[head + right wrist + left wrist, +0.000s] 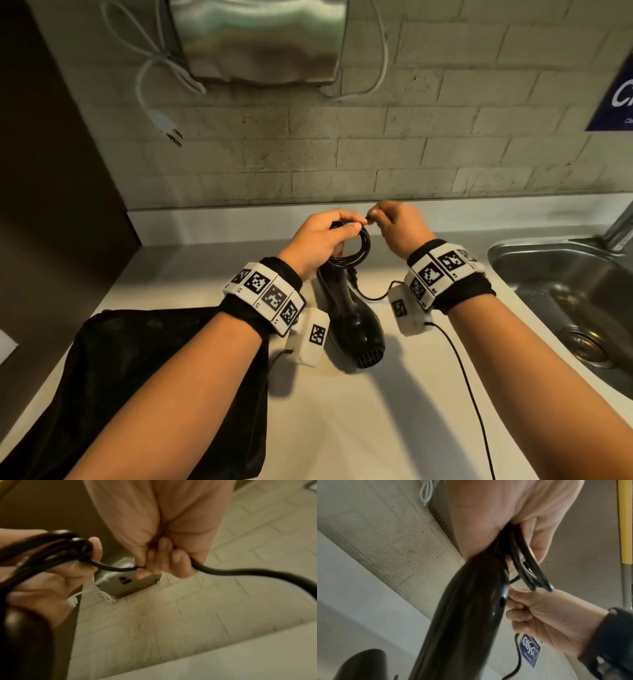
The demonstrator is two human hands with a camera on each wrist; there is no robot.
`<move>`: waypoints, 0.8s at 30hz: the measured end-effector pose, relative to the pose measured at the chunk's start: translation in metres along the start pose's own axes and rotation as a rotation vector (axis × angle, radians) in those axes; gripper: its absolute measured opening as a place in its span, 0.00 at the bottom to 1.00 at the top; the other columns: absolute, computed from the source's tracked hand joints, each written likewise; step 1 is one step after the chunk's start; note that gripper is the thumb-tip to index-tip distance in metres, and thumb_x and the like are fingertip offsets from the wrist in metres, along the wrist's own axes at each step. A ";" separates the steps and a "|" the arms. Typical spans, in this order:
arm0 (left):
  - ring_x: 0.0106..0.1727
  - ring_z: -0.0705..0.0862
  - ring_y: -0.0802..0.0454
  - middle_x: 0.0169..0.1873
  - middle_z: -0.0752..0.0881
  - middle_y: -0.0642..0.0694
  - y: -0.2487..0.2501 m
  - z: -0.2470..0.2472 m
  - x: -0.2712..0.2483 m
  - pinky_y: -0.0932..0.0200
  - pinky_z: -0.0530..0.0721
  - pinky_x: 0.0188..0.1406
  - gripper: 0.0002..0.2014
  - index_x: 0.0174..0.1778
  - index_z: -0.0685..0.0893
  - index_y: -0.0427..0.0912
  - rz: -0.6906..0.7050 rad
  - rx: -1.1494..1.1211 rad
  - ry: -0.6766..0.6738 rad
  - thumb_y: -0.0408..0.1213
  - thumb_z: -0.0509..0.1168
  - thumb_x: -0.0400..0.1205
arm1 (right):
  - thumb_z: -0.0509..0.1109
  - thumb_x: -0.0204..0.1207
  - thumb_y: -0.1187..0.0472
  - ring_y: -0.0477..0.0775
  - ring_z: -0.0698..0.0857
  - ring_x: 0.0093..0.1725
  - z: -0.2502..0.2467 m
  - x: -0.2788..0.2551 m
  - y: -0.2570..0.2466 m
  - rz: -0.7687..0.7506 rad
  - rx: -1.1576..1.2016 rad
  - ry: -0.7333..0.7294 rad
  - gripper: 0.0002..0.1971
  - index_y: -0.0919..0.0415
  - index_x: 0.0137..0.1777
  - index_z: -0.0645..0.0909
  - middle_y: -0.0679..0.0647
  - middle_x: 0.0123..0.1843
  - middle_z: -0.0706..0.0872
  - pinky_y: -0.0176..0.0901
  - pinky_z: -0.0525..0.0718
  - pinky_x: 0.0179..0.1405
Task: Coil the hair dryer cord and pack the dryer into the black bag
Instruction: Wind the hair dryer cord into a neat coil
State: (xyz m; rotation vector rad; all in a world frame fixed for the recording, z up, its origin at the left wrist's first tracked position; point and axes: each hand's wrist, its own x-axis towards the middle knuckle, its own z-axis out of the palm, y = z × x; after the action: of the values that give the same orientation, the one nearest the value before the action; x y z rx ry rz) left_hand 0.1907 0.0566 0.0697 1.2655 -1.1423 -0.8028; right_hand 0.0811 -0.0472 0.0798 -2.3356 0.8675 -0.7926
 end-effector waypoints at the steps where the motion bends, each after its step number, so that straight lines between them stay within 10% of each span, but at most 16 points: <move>1: 0.14 0.64 0.64 0.17 0.75 0.59 0.001 0.001 0.001 0.72 0.63 0.16 0.10 0.42 0.82 0.46 0.004 0.017 -0.005 0.28 0.59 0.82 | 0.58 0.81 0.63 0.60 0.81 0.43 -0.005 0.004 -0.002 -0.018 -0.047 0.029 0.14 0.70 0.48 0.83 0.63 0.41 0.86 0.39 0.70 0.39; 6: 0.25 0.63 0.61 0.23 0.67 0.55 0.001 0.003 0.002 0.72 0.63 0.20 0.14 0.42 0.82 0.49 -0.021 -0.046 -0.021 0.36 0.52 0.86 | 0.58 0.81 0.63 0.63 0.84 0.48 -0.020 0.010 -0.016 -0.060 -0.135 0.136 0.13 0.70 0.51 0.82 0.68 0.49 0.87 0.45 0.77 0.44; 12: 0.20 0.68 0.63 0.25 0.68 0.54 -0.001 0.007 0.006 0.71 0.67 0.21 0.15 0.67 0.75 0.43 0.051 0.148 -0.073 0.35 0.54 0.85 | 0.57 0.81 0.63 0.63 0.83 0.43 -0.035 0.000 -0.032 -0.153 -0.186 0.234 0.13 0.70 0.51 0.82 0.69 0.45 0.87 0.41 0.73 0.39; 18: 0.26 0.71 0.58 0.25 0.73 0.56 0.001 0.013 0.006 0.62 0.68 0.29 0.10 0.57 0.79 0.42 0.150 0.358 -0.060 0.39 0.55 0.85 | 0.58 0.80 0.62 0.53 0.77 0.37 -0.039 -0.018 -0.045 -0.244 -0.138 0.284 0.13 0.69 0.49 0.81 0.66 0.41 0.86 0.44 0.75 0.36; 24: 0.29 0.66 0.57 0.29 0.68 0.50 -0.004 0.010 0.005 0.62 0.65 0.27 0.11 0.49 0.77 0.46 0.119 0.103 -0.010 0.42 0.50 0.86 | 0.61 0.79 0.63 0.40 0.73 0.25 -0.026 -0.046 -0.045 -0.253 -0.006 0.277 0.10 0.67 0.44 0.80 0.47 0.27 0.76 0.26 0.72 0.29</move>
State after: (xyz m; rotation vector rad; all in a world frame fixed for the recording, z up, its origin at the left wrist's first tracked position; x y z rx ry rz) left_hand 0.1832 0.0482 0.0665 1.2662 -1.2682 -0.6703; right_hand 0.0531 0.0080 0.1114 -2.4065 0.6887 -1.2430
